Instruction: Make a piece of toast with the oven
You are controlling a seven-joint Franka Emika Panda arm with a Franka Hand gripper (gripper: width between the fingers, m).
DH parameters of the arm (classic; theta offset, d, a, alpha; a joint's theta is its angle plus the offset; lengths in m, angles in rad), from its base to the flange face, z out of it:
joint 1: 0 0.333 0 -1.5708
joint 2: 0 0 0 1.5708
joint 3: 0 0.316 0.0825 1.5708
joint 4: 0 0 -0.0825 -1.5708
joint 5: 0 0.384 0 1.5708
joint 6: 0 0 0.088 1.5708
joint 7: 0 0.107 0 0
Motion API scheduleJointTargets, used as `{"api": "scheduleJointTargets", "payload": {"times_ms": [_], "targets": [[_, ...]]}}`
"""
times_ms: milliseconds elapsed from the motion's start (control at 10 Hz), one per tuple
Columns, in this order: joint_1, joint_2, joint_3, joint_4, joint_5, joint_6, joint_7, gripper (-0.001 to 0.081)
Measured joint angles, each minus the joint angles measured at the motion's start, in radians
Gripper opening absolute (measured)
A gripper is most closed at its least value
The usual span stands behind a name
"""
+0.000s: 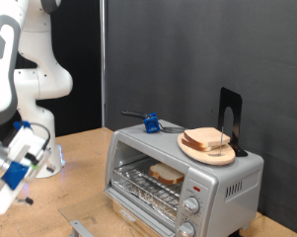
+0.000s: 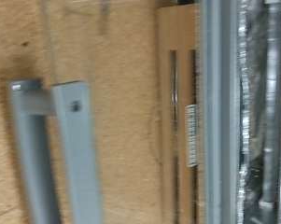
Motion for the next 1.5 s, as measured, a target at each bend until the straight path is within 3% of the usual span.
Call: {"api": "scheduleJointTargets", "payload": {"times_ms": [400, 800, 1100, 1300, 1500], "targets": [[-0.009, 0.160, 0.012, 0.077, 0.063, 0.004, -0.094, 0.0809], [0.013, 0.227, 0.084, 0.059, 0.077, 0.040, -0.132, 0.0809], [0.047, 0.233, 0.150, 0.010, 0.115, 0.085, -0.142, 0.0809], [0.063, 0.220, 0.187, -0.011, 0.133, 0.075, -0.145, 0.0809], [0.065, 0.171, 0.191, -0.029, 0.133, 0.032, -0.144, 0.0809]]}}
